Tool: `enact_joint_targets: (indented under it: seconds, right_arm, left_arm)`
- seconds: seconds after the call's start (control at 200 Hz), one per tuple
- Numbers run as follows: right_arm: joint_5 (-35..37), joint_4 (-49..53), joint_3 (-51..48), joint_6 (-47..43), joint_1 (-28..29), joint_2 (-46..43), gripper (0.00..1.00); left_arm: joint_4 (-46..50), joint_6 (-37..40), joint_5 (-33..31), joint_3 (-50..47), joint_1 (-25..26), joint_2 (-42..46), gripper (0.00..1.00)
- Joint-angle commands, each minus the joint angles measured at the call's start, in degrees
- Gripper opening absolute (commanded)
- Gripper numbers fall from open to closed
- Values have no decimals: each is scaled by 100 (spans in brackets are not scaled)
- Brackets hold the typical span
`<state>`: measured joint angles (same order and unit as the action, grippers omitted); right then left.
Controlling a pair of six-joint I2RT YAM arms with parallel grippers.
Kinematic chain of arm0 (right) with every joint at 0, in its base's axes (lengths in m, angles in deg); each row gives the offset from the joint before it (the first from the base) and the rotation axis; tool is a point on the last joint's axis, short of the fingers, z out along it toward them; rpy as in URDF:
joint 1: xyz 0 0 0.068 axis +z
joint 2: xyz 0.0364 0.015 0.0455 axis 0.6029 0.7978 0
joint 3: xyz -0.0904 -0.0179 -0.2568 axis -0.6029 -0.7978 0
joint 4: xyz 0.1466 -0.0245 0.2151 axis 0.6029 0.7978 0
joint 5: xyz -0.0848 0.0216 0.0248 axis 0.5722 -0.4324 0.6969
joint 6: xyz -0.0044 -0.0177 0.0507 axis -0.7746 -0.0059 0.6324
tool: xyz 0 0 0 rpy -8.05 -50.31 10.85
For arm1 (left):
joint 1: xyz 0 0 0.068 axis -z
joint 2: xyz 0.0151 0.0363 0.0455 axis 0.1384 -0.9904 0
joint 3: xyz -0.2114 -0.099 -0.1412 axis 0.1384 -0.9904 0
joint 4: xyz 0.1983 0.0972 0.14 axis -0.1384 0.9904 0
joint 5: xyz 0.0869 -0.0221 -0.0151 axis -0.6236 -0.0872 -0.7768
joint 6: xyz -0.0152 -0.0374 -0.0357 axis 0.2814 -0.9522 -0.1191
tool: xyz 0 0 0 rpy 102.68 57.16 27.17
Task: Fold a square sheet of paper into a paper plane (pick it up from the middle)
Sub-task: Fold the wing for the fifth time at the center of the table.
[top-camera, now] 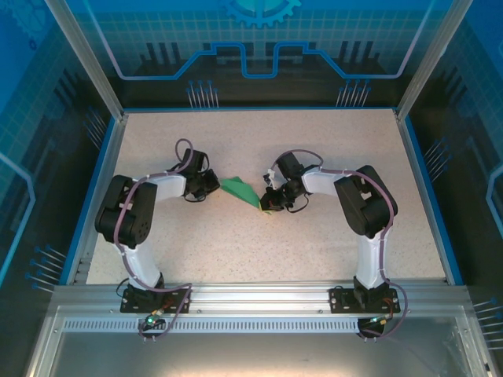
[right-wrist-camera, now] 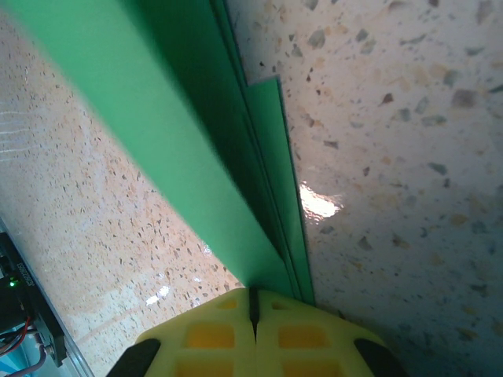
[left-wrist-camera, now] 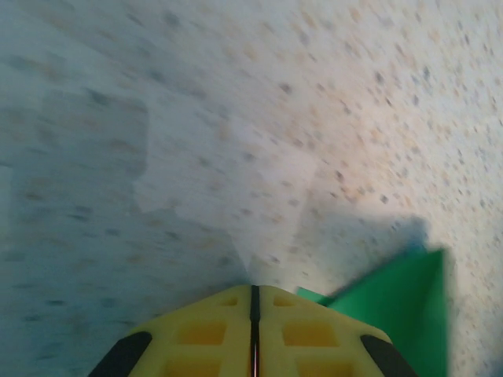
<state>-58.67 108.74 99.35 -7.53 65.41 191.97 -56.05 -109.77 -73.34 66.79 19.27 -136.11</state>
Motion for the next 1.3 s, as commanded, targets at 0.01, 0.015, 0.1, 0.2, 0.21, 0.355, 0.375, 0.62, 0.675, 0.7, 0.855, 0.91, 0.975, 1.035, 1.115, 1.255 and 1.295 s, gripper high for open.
enact_joint_targets:
  seconds: [0.01, 0.015, 0.1, 0.2, 0.21, 0.355, 0.375, 0.62, 0.675, 0.7, 0.855, 0.91, 0.975, 1.035, 1.115, 1.255, 1.295]
  right_arm:
    - [717, 820, -318, 1, -140, 379, 5]
    - [720, 824, -314, 3, -138, 379, 5]
    - [716, 836, -318, -1, -136, 378, 5]
    - [706, 835, -315, -6, -136, 379, 5]
    - [712, 837, -311, -4, -136, 379, 5]
    - [697, 833, -327, -14, -138, 386, 5]
    - [701, 829, -328, -15, -136, 387, 5]
    - [657, 787, -338, 1, -136, 413, 5]
    - [640, 776, -334, -1, -137, 422, 4]
    - [636, 776, -337, 0, -137, 423, 4]
    - [644, 767, -354, 6, -132, 416, 4]
    - [645, 759, -354, 1, -132, 414, 4]
    - [636, 747, -362, 4, -127, 416, 4]
    - [635, 741, -360, 5, -127, 423, 4]
    - [636, 741, -372, 5, -131, 432, 4]
    - [640, 750, -372, 1, -128, 431, 4]
    - [636, 750, -363, -1, -127, 431, 4]
  left_arm:
    - [121, 56, -160, -45, 10, 650, 13]
    - [125, 64, -157, -40, 15, 675, 13]
    - [260, 134, -155, 27, 220, 1046, 14]
    - [195, 66, -315, -80, 594, 1440, 15]
    - [193, 58, -337, -103, 634, 1480, 15]
    - [-142, -209, -479, -373, 1172, 1788, 18]
    - [-192, -235, -479, -401, 1262, 1790, 18]
    - [-767, -727, -374, -541, 2061, 1255, 18]
    - [-954, -835, -271, -556, 2139, 1047, 17]
    - [-1055, -885, -200, -557, 2168, 959, 17]
    - [-1467, -1108, -28, -570, 2340, 633, 13]
    - [-1502, -1184, -22, -559, 2358, 526, 11]
    - [-1586, -1278, 4, -587, 2369, 408, 10]
    - [-1628, -1322, 64, -558, 2367, 299, 9]
    - [-1465, -1388, 14, -500, 2373, 175, 7]
    - [-1415, -1478, -109, -571, 2373, 61, 7]
    - [-1447, -1476, -116, -594, 2375, 18, 7]
